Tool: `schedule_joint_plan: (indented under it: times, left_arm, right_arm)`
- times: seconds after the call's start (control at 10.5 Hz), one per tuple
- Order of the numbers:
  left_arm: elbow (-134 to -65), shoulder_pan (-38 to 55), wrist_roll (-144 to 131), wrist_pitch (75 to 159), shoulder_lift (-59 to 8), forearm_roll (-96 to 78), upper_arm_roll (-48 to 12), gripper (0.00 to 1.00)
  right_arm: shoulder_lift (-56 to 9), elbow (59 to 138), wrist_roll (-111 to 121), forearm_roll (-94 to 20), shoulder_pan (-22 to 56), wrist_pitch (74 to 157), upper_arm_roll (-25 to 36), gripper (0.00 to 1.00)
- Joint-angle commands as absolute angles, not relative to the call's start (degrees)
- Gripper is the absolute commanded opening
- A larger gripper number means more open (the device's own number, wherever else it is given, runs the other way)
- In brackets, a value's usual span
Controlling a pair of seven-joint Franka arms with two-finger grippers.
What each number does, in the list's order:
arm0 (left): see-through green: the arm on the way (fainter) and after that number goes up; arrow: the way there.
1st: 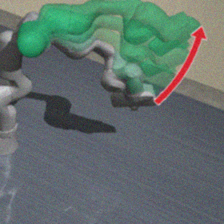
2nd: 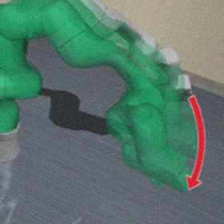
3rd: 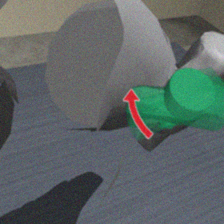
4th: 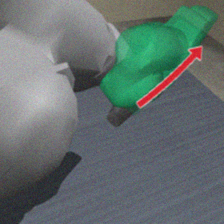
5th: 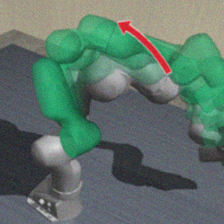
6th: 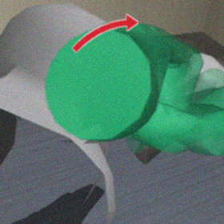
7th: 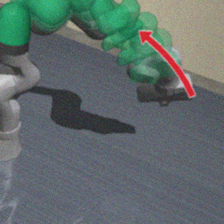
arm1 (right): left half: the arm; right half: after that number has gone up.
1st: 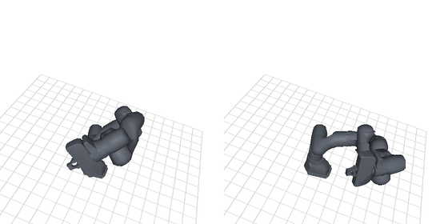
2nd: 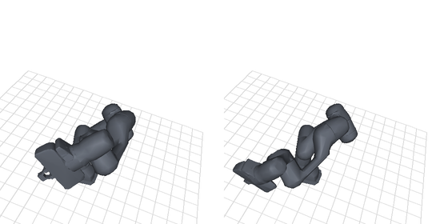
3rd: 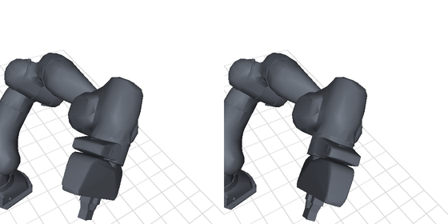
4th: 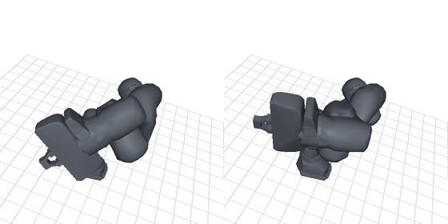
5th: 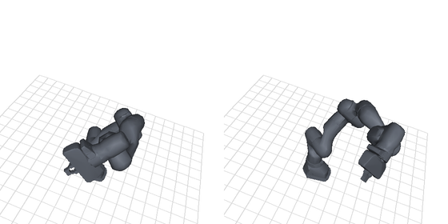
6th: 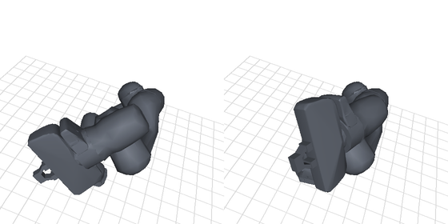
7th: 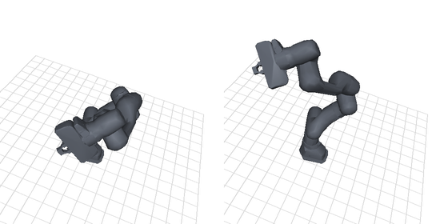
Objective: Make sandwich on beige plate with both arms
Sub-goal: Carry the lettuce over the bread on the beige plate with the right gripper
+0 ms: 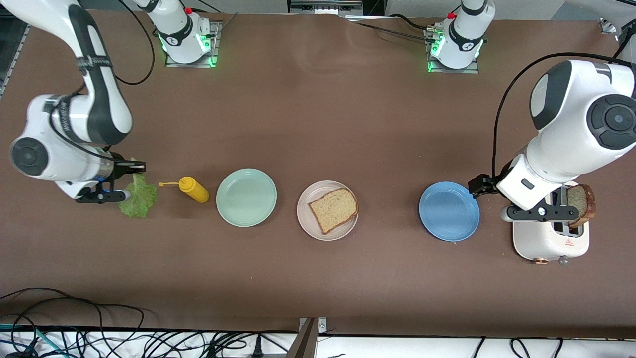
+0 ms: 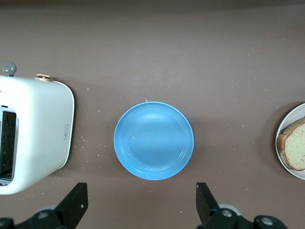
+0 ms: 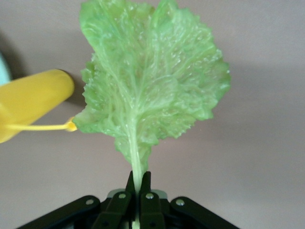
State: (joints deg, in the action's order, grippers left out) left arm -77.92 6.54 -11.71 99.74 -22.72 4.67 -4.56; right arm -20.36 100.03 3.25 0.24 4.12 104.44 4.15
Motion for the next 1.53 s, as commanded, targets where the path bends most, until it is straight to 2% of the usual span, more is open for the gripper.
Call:
schedule_joint_plan:
  times: [0.0,0.19,0.38,0.76,1.05,1.24,1.43]
  left_arm:
    - [-78.66,6.06,-10.28,99.05,-21.53,6.33,-5.01,1.00]
    - [-78.66,5.80,-9.41,99.05,-21.45,6.33,-5.01,1.00]
    - [-78.66,4.49,-6.34,99.05,-21.45,6.42,-5.10,1.00]
    - [-78.84,0.72,1.56,98.44,-20.13,6.42,-5.01,1.00]
    - [-78.75,-6.48,15.07,97.73,-19.95,6.50,-5.01,1.00]
    - [-78.84,-10.18,23.08,97.65,-20.21,6.59,-4.92,1.00]
    - [-78.84,-13.69,28.63,97.82,-20.56,6.68,-4.92,1.00]
  right_arm:
    - [-21.01,87.68,2.81,0.18,5.53,91.81,3.95,0.00]
    - [-21.00,82.72,0.64,-0.17,8.07,85.63,3.95,0.00]
    - [-21.35,82.18,-11.01,-2.53,14.29,86.12,3.95,0.00]
    - [-28.46,81.74,-35.27,-8.96,25.81,100.34,3.96,0.00]
    - [-32.24,81.56,-51.10,-15.44,32.41,110.97,3.87,0.00]
    - [-37.15,78.50,-63.66,-20.81,36.72,121.15,3.87,0.00]
    - [-43.47,74.02,-74.91,-21.01,40.94,128.90,3.87,0.00]
